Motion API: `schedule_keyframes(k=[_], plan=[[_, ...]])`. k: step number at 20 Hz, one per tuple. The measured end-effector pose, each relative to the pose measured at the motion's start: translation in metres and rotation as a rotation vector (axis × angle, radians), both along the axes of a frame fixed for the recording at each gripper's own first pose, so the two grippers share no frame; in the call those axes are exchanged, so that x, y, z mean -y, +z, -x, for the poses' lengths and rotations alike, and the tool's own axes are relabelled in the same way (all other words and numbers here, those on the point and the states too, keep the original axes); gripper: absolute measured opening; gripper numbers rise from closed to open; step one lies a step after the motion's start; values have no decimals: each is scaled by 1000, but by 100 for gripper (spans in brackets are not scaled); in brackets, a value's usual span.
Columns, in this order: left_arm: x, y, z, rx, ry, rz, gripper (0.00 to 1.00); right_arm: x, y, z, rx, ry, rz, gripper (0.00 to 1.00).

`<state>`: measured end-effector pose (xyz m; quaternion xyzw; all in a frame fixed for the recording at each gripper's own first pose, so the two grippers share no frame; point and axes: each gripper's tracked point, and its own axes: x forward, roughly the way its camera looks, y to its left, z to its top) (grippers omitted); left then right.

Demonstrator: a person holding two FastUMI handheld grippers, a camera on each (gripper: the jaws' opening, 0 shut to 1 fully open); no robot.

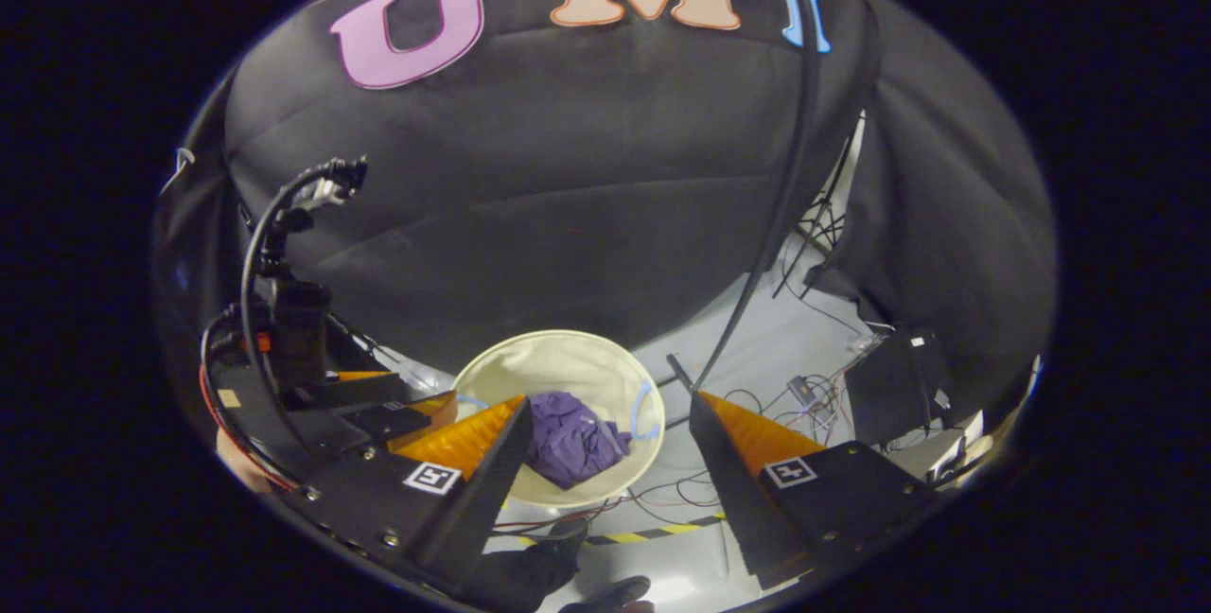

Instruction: Grasp the clothes on the hanger with both hands and then place them into the laundry hamper below.

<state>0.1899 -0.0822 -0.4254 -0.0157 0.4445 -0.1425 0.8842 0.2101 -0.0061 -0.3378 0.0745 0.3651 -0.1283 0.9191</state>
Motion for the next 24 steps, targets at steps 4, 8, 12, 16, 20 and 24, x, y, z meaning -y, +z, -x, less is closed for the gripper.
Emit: schedule_keyframes(k=[4,8,12,16,20,24], plan=[[-2,35,11,68,6,-9,93,13,24,35,32,-14,-21,100],[-9,76,26,113,72,3,92,9,60,65,84,25,-14,95],[-28,118,47,202,122,-16,92,1,106,89,169,54,-30,100],[-46,166,79,288,184,-16,92,-6,159,111,270,108,-16,99],[-67,228,110,401,229,-4,92,-21,217,138,377,164,26,99],[-95,285,141,522,265,2,92,-35,267,161,481,211,55,100]])
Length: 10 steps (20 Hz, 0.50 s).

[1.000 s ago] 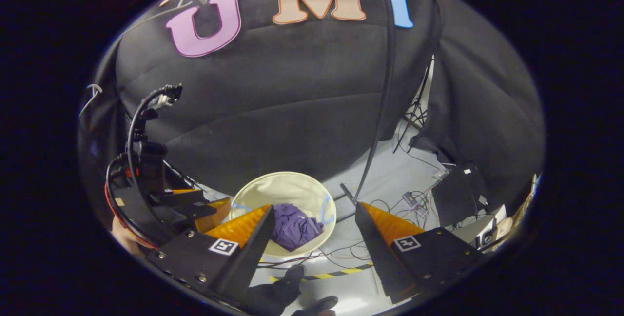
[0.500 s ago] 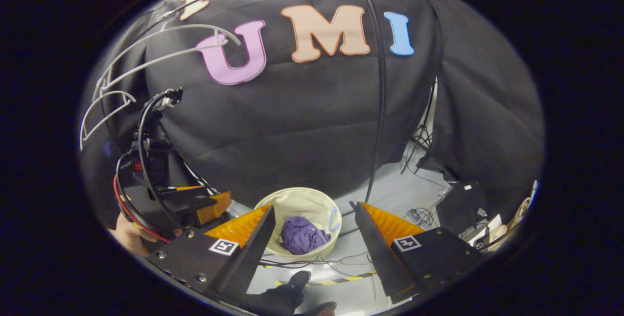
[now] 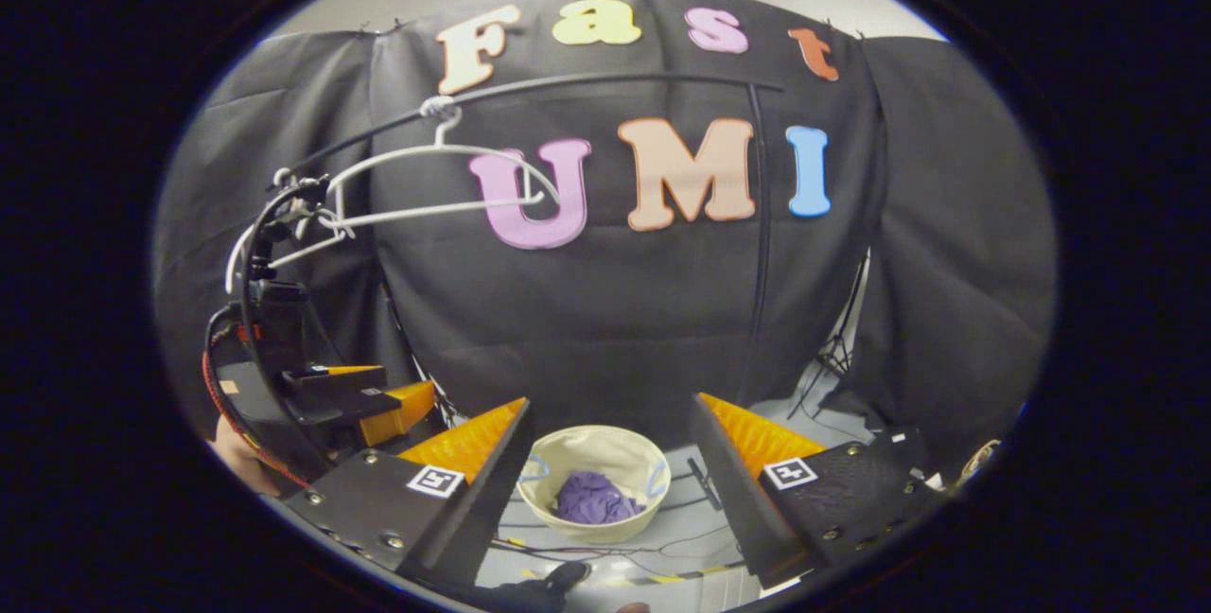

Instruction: Grasp the clothes on the hanger with both hands and then place them into the laundry hamper below.

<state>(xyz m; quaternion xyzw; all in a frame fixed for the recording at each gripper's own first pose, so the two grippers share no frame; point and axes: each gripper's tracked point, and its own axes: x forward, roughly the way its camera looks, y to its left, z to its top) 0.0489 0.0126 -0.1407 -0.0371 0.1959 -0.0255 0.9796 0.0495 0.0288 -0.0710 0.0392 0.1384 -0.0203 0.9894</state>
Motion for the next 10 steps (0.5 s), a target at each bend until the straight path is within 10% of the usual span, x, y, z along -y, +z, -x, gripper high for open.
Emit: schedule_keyframes(k=[10], plan=[[-55,133,52,238,81,21,88,1,90,42,171,8,15,99]])
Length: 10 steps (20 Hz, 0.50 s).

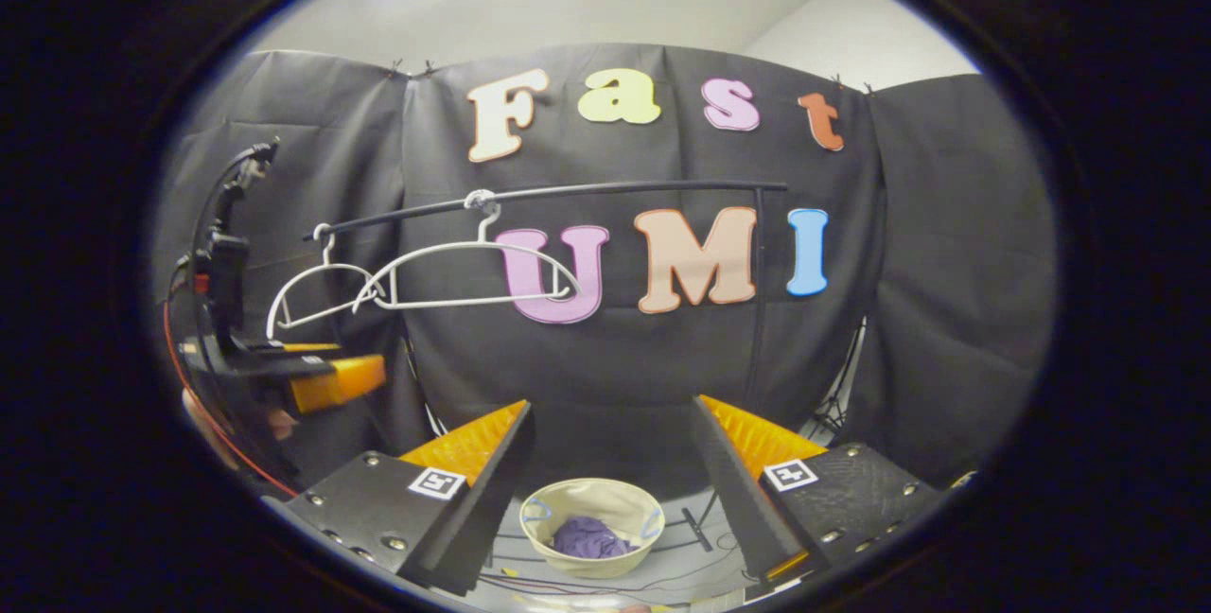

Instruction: Grasp the clothes on the hanger with both hands and then place them into the laundry hamper below.

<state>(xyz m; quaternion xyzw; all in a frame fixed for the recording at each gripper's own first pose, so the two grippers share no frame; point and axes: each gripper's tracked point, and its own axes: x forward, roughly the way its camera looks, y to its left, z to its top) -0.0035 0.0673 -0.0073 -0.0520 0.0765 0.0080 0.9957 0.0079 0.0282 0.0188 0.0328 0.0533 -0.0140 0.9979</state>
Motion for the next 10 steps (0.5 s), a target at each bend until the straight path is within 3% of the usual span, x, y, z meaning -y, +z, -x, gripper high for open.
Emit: schedule_keyframes(k=[2,5,10], plan=[[1,31,5,92,-18,8,89,1,10,9,30,-5,-27,96],[-8,56,11,164,-16,-11,87,21,8,24,49,-75,-56,99],[19,69,15,242,-146,-88,94,29,-3,61,54,-145,-99,99]])
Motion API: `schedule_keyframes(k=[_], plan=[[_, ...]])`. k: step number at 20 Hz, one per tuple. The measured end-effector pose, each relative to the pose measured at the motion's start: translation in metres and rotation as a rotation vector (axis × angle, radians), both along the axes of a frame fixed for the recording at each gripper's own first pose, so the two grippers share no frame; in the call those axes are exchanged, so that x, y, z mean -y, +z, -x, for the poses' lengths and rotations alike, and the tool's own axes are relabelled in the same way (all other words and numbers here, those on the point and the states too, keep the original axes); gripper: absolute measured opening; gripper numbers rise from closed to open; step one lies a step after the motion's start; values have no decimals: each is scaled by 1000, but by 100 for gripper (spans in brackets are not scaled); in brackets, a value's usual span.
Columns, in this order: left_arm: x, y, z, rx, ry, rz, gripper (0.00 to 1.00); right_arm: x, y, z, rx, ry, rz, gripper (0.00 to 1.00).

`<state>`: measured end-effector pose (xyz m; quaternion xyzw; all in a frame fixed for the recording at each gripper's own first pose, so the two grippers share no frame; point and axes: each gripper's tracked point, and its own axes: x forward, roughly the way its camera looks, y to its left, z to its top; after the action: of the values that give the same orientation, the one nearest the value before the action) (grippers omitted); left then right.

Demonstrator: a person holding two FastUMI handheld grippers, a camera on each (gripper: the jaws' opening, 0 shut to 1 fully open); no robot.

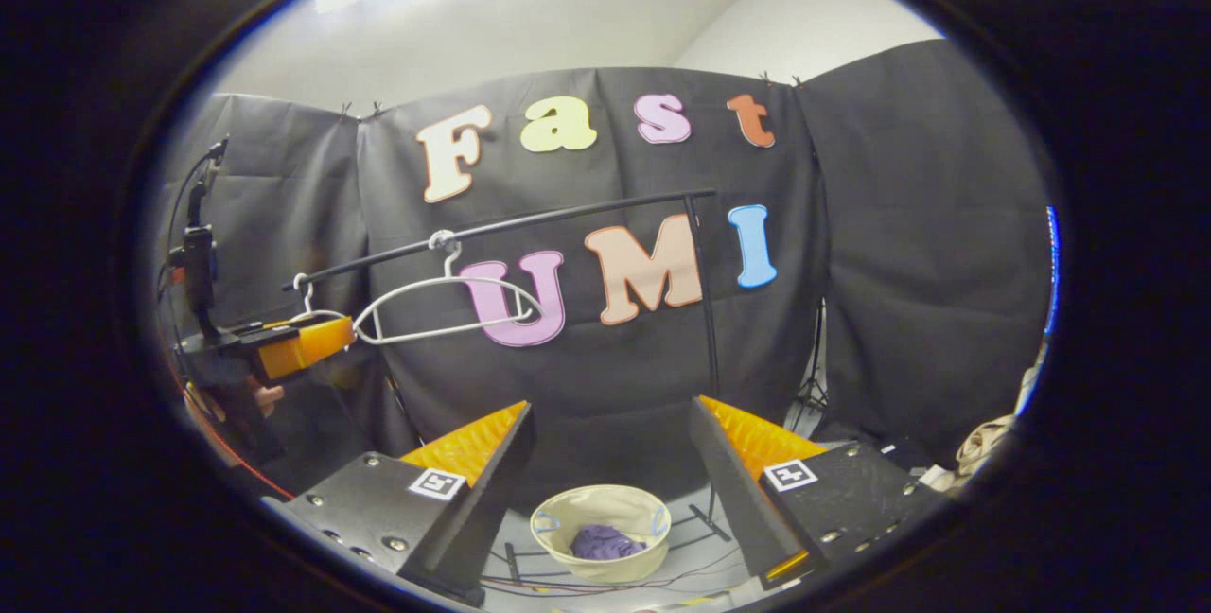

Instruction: Grasp the clothes on the hanger with both hands and then place them into the laundry hamper below.

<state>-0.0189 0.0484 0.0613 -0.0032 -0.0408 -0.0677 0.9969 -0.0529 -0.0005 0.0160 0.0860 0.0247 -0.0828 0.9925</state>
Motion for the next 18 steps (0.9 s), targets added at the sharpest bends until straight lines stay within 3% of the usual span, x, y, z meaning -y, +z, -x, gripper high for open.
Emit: schedule_keyframes(k=[3,5,7,10,11,13,14,16,18], plan=[[14,3,-2,22,-43,-12,95,-1,6,15,17,-8,-30,99],[23,-7,-3,-30,-77,13,94,-7,11,17,44,9,-45,96],[26,-16,-1,-86,-90,36,95,-7,15,15,59,11,-56,100],[11,-28,1,-124,-61,22,100,-8,23,7,96,8,-58,98],[2,-31,1,-125,-44,17,98,-10,23,3,101,9,-52,98],[-17,-36,3,-125,-12,19,95,-14,16,-5,85,20,-36,98],[-27,-38,4,-123,4,22,100,-16,12,-9,73,28,-29,98],[-48,-42,5,-123,50,24,97,-21,9,-19,59,36,-14,95],[-68,-40,6,-96,93,36,100,-30,6,-28,51,56,2,99]])
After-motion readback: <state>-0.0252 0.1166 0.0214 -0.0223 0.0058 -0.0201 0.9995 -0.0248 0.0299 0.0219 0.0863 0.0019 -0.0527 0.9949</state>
